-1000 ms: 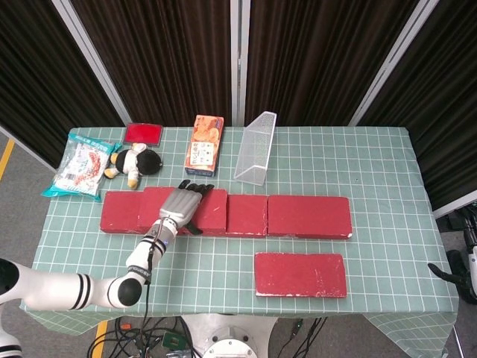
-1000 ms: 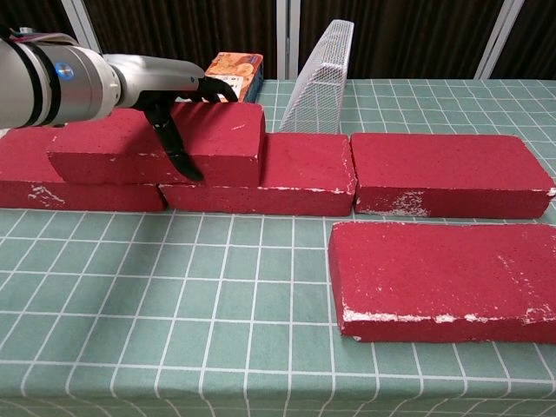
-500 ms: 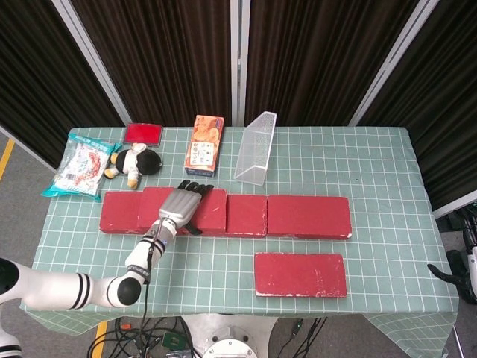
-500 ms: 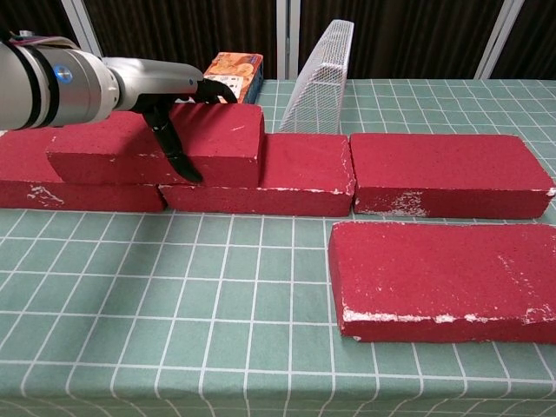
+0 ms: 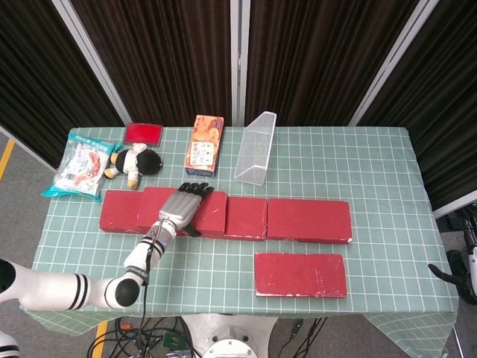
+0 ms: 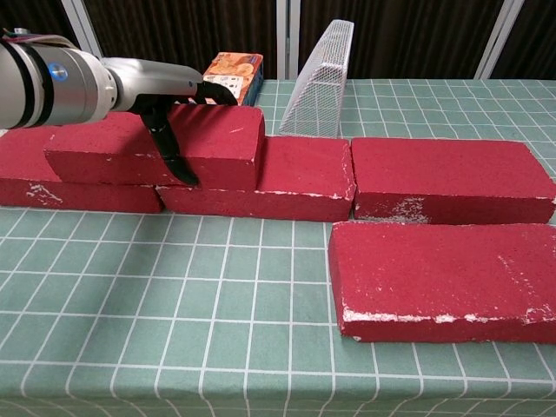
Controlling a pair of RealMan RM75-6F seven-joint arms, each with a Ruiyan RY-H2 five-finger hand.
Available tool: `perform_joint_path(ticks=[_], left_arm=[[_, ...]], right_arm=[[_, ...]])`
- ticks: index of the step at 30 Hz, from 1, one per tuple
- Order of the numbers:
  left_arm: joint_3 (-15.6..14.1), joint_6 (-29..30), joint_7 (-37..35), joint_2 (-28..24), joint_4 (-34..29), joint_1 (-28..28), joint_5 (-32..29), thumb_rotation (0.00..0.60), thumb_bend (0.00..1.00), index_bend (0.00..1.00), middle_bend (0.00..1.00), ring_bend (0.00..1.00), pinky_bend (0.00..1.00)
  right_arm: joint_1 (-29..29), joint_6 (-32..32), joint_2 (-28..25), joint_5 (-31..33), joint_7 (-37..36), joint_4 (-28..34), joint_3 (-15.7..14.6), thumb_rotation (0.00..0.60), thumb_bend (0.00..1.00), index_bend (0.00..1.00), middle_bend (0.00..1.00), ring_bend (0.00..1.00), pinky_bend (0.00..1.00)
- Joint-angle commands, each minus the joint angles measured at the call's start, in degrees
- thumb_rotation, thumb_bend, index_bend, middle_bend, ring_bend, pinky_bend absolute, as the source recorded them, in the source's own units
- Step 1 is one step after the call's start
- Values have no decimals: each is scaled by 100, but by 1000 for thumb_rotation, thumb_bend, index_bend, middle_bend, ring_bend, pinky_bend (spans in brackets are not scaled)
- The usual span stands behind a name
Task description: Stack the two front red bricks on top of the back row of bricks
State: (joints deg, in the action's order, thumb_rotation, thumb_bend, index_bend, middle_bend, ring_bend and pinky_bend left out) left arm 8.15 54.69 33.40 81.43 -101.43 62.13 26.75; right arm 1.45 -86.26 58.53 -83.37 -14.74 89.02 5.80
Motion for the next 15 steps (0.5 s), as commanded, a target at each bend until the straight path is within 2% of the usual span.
perform_joint_path(ticks=[1, 15], left_arm=[[5, 25, -24, -7, -18, -6, 31, 600, 89, 61, 0, 0, 0], [-31, 5, -60, -30, -39, 15, 11, 600, 74, 56, 0, 0, 0]], right_arm=[[-4, -22, 0, -20, -1, 9, 0, 600, 0, 0, 0, 0, 0], [-10, -23, 7, -16, 8, 0, -1, 600, 0, 0, 0, 0, 0]])
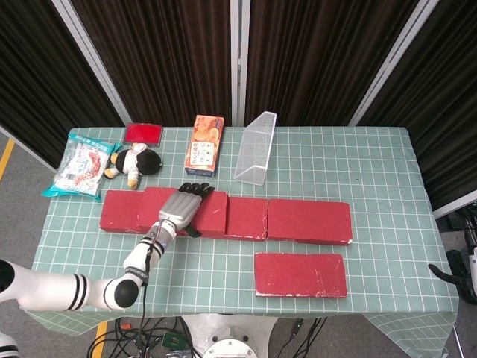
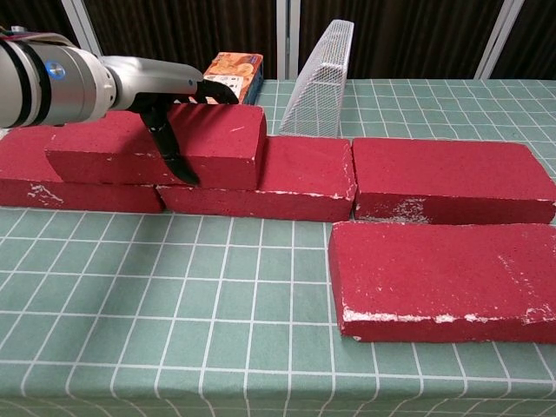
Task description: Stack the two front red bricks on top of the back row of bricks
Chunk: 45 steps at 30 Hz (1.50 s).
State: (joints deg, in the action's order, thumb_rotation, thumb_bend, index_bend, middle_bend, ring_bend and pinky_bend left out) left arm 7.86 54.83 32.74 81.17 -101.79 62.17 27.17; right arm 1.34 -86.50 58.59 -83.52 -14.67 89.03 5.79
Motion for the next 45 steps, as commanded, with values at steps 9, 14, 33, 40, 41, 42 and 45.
perform_joint_path(ticks=[9, 14, 33, 40, 41, 42, 45], left_arm=[[-9, -20, -62, -21, -31, 2, 16, 600, 31, 39, 0, 0, 0], [7, -3, -135, -6, -19, -21, 96, 600, 20, 10, 0, 0, 0], [88, 233, -182, -253, -480, -58, 243, 600, 18, 1, 0, 0, 0], [59, 300, -155, -125, -500, -61, 259, 600, 18, 0, 0, 0, 0], [54, 297, -154, -75, -460, -56, 266, 600, 18, 0, 0, 0, 0], [57, 301, -160, -34, -429, -55, 277, 600, 18, 0, 0, 0, 0], [96, 402, -203, 135, -295, -70, 389, 600, 18, 0, 0, 0, 0]], right_arm=[[0, 10, 2, 14, -3, -8, 3, 600, 0, 0, 0, 0, 0], [1, 20, 3, 24, -5, -13, 5, 600, 0, 0, 0, 0, 0], [-19, -24, -25, -7, -43, 1, 6, 600, 0, 0, 0, 0, 0], [-23, -38, -13, -16, -8, 27, 3, 600, 0, 0, 0, 0, 0], [-21, -31, -12, -11, -11, 24, 4, 600, 0, 0, 0, 0, 0], [-18, -26, -10, -7, -14, 20, 6, 600, 0, 0, 0, 0, 0], [-12, -6, -2, 15, -34, -6, 13, 600, 0, 0, 0, 0, 0]])
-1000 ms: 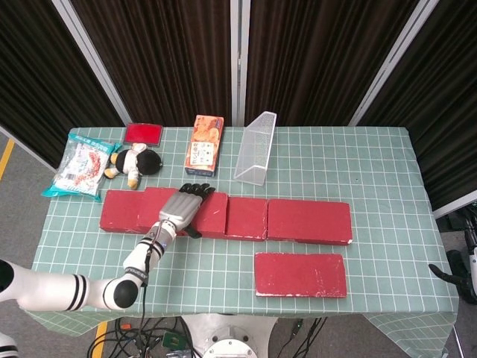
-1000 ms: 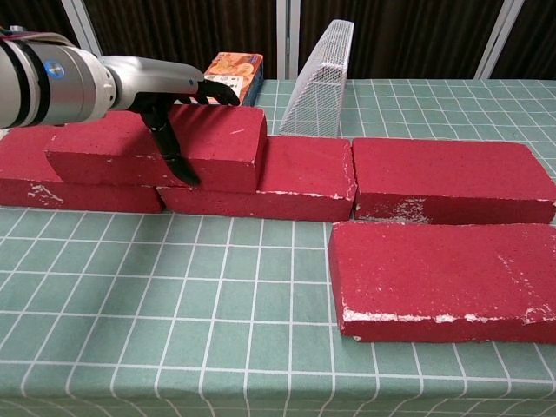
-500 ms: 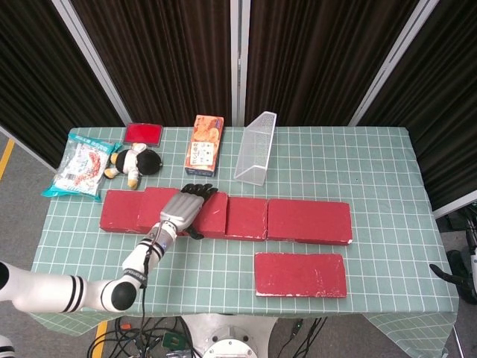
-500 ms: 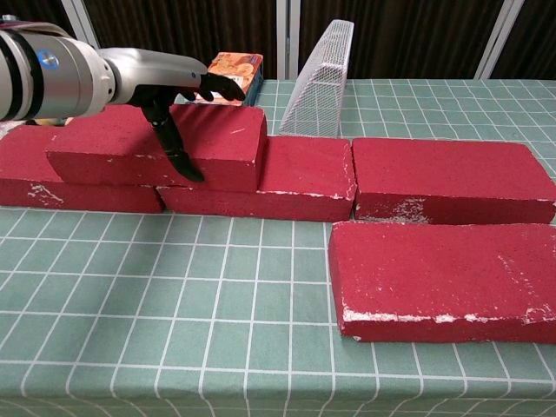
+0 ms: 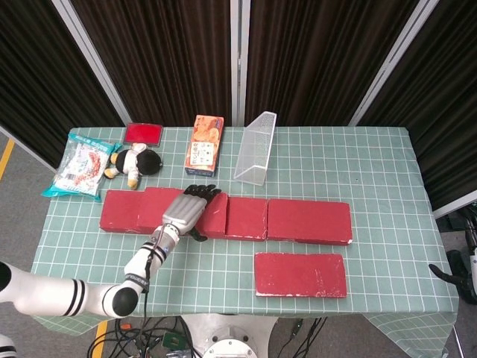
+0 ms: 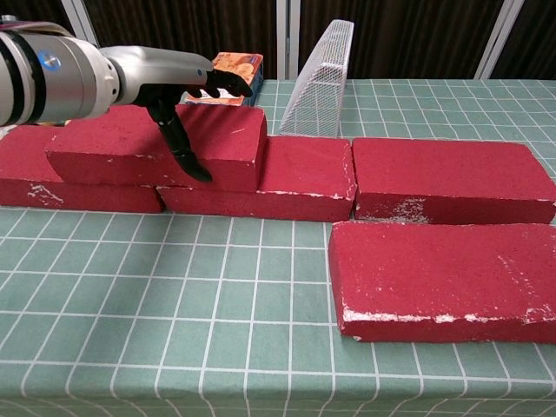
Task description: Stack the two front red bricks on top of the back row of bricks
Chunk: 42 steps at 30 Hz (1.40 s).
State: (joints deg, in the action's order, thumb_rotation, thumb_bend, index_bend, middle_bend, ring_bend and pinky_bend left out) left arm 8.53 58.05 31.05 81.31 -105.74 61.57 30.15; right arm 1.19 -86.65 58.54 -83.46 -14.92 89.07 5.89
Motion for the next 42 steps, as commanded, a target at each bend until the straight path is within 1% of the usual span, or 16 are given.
perform_joint_path(ticks=[1, 6, 13, 22, 28, 32, 35, 39, 41, 42], left_arm=[[41, 114, -45, 176, 143, -17, 131, 600, 18, 0, 0, 0, 0], [68, 264, 34, 426, 285, -8, 221, 600, 18, 0, 0, 0, 0], [140, 275, 103, 598, 417, 9, 167, 600, 17, 0, 0, 0, 0], [228, 260, 127, 651, 504, -11, 116, 600, 18, 0, 0, 0, 0], [234, 248, 177, 580, 391, -32, 119, 600, 18, 0, 0, 0, 0], [217, 350, 246, 436, 125, -77, 160, 600, 18, 0, 0, 0, 0], [106, 657, 436, 142, -358, -184, 294, 600, 18, 0, 0, 0, 0], [-260, 1360, 659, -557, -1366, -602, 595, 600, 18, 0, 0, 0, 0], [-439, 1675, 585, -864, -1721, -881, 839, 600, 19, 0, 0, 0, 0], [-562, 1888, 490, -1057, -1897, -1091, 1062, 600, 19, 0, 0, 0, 0]], right_arm=[[5, 15, 6, 14, -17, -19, 4, 600, 0, 0, 0, 0, 0], [8, 55, 33, 44, -87, -97, 2, 600, 0, 0, 0, 0, 0], [7, 63, 40, 42, -176, -165, 3, 600, 0, 0, 0, 0, 0], [6, 83, 41, 51, -211, -196, 2, 600, 0, 0, 0, 0, 0], [7, 84, 37, 49, -200, -184, 2, 600, 0, 0, 0, 0, 0], [-5, 59, 20, 42, -194, -163, 4, 600, 0, 0, 0, 0, 0], [-20, 13, -12, 8, -188, -125, 1, 600, 0, 0, 0, 0, 0], [-51, -80, -91, -93, -88, -59, -28, 600, 0, 0, 0, 0, 0], [-67, -115, -149, -178, -61, 7, -66, 600, 0, 0, 0, 0, 0], [-80, -141, -201, -271, -58, 63, -109, 600, 0, 0, 0, 0, 0]])
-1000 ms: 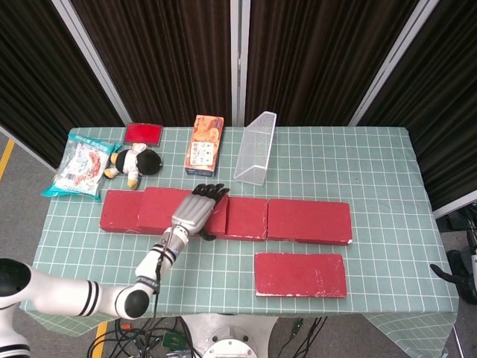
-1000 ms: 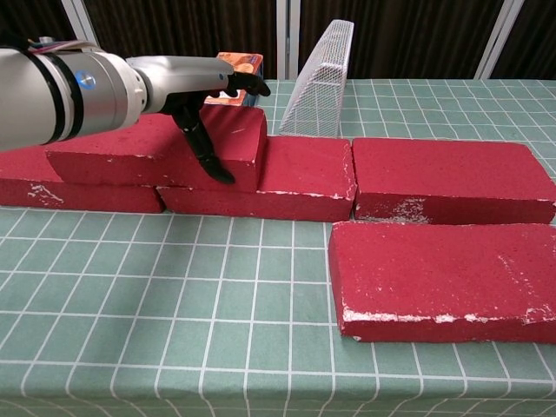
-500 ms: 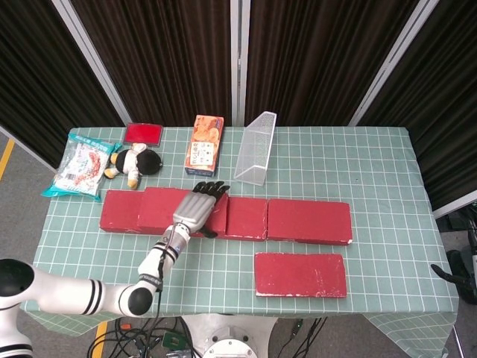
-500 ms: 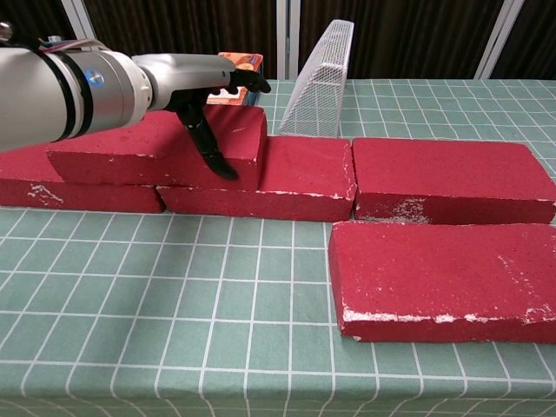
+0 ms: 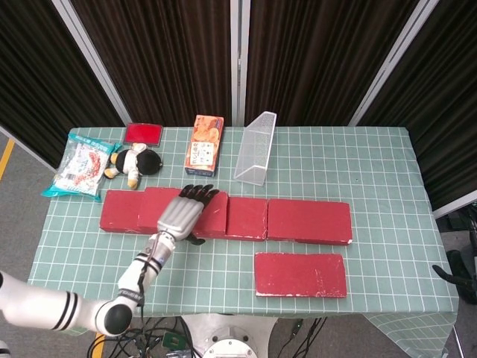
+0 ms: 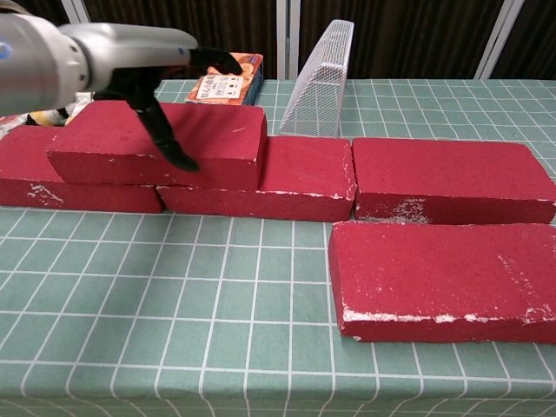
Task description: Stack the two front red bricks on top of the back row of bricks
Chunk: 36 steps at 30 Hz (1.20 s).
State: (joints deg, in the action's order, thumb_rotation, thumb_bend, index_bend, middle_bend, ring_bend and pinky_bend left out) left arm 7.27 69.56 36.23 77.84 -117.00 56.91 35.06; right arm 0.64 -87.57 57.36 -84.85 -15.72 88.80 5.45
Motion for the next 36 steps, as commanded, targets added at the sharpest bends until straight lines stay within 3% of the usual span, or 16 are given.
perform_joint_path(ticks=[1, 7, 17, 25, 36], left_arm=[[-529, 906, -98, -840, -861, -787, 759, 600, 19, 0, 0, 0, 0], [-1068, 1743, -675, -1485, -856, -1802, 1820, 600, 19, 0, 0, 0, 0], [-1383, 1796, -1759, -1647, -30, -2837, 2555, 600, 19, 0, 0, 0, 0], [-1303, 1469, -2491, -1740, 441, -3285, 2684, 600, 19, 0, 0, 0, 0], [-1197, 764, -3106, -2008, 787, -3540, 2846, 600, 19, 0, 0, 0, 0]], right_arm=[[-34, -63, -131, -218, 31, 135, -109, 600, 0, 0, 0, 0, 0], [-30, -50, -422, -879, 339, 471, -448, 600, 0, 0, 0, 0, 0], [574, 994, -544, -1833, 1080, 1313, -898, 600, 0, 0, 0, 0, 0], [1022, 1931, -242, -1549, 1779, 1807, -880, 600, 0, 0, 0, 0, 0], [1506, 2864, 331, -786, 2019, 1906, -789, 600, 0, 0, 0, 0, 0]])
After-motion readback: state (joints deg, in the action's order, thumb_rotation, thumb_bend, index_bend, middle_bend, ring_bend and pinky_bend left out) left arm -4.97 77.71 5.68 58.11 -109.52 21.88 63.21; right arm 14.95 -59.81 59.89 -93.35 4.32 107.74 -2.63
